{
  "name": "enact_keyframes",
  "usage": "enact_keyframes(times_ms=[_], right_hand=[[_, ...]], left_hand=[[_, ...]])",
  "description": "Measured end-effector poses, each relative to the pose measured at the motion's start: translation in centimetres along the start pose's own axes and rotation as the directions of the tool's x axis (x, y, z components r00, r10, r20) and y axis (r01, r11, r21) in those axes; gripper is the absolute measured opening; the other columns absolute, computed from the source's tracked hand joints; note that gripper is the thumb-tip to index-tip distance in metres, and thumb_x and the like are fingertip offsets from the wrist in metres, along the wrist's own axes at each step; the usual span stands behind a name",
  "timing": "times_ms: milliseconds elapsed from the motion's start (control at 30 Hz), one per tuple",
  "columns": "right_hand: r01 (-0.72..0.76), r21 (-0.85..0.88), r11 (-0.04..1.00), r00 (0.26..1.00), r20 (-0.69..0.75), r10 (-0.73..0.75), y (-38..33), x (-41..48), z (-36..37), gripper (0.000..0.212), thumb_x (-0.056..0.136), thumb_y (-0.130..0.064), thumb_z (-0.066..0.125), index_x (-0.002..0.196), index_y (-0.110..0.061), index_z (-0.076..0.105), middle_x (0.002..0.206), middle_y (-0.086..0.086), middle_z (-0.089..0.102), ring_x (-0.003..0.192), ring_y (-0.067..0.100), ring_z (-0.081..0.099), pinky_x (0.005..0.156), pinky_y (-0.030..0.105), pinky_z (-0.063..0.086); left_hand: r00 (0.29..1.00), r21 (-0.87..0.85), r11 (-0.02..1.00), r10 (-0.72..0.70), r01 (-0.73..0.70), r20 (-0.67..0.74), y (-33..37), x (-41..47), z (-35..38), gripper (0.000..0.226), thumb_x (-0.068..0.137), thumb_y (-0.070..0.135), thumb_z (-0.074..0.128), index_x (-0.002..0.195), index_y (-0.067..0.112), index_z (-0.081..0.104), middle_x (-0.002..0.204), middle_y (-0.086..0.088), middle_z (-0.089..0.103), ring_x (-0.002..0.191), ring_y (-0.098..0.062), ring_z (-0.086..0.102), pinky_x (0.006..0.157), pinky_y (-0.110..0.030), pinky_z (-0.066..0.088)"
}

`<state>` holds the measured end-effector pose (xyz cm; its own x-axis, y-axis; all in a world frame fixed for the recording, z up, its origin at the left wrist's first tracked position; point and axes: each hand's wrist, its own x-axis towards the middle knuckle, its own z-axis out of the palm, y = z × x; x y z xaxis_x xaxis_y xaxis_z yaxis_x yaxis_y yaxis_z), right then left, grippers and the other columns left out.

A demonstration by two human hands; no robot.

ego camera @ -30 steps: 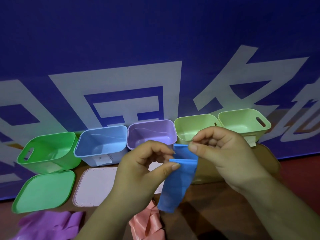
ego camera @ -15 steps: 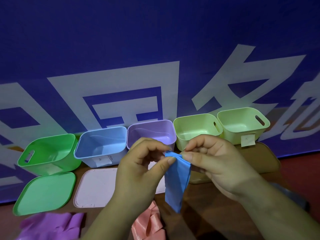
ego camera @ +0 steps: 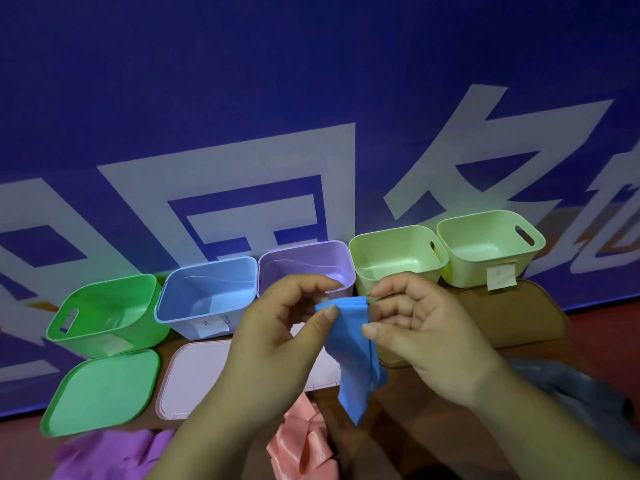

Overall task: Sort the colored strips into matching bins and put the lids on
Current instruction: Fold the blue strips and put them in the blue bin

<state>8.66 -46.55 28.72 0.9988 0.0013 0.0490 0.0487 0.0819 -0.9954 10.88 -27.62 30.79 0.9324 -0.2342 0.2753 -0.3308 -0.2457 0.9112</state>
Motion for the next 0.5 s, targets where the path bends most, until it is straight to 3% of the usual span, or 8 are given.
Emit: enact_keyframes(times_ms=[133,200,267,400,500], right_hand=[[0.025,-0.017,1.000,0.998,0.058,-0.024,0.3,-0.1,-0.3,0.047,0.075,0.015,0.074,0.082,-0.031,0.067,0.076,0.002,0.072,0.071,0.013,0.065,0.067,0.019,0.053],[0.021,-0.002,1.000,0.995,0.101,-0.021,0.7,-0.4,-0.6,0.040,0.074,0.015,0.075,0.086,-0.021,0.066,0.076,0.002,0.071,0.071,0.012,0.065,0.068,0.019,0.054],[-0.033,0.037,0.999,0.991,0.131,0.028,1.9,-0.5,-1.5,0.032,0.072,0.010,0.077,0.093,-0.010,0.063,0.080,0.003,0.072,0.076,0.011,0.067,0.072,0.019,0.054],[-0.310,0.032,0.950,0.950,0.026,0.310,8.6,-0.2,-3.9,0.024,0.076,-0.010,0.076,0.097,-0.013,0.066,0.093,0.002,0.074,0.087,0.009,0.066,0.076,0.024,0.048],[-0.612,-0.036,0.790,0.791,-0.007,0.612,15.5,-1.1,-4.7,0.010,0.092,-0.016,0.065,0.100,-0.022,0.067,0.107,0.000,0.071,0.099,0.013,0.062,0.080,0.031,0.045]], left_hand=[[0.984,0.217,0.970,0.072,-0.107,0.164,0.5,0.9,-1.0,0.031,0.082,0.022,0.076,0.103,0.044,0.070,0.100,0.020,0.070,0.095,-0.010,0.067,0.080,-0.014,0.050],[0.969,0.328,0.928,0.104,-0.175,0.222,0.7,1.1,-1.3,0.030,0.084,0.019,0.077,0.098,0.045,0.072,0.097,0.027,0.069,0.094,-0.002,0.066,0.079,-0.007,0.045],[0.944,0.378,0.895,0.120,-0.236,0.307,0.6,1.0,-1.5,0.024,0.086,0.019,0.075,0.099,0.039,0.075,0.096,0.026,0.069,0.094,-0.002,0.066,0.079,-0.008,0.046],[0.883,0.414,0.862,0.077,-0.292,0.464,-1.0,0.4,-1.6,0.015,0.086,0.022,0.070,0.093,0.034,0.075,0.093,0.023,0.068,0.089,-0.003,0.067,0.077,-0.014,0.048],[0.833,0.417,0.842,0.066,-0.342,0.549,-1.4,0.0,-1.7,0.011,0.087,0.024,0.069,0.092,0.032,0.073,0.093,0.021,0.067,0.088,-0.002,0.065,0.078,-0.018,0.049]])
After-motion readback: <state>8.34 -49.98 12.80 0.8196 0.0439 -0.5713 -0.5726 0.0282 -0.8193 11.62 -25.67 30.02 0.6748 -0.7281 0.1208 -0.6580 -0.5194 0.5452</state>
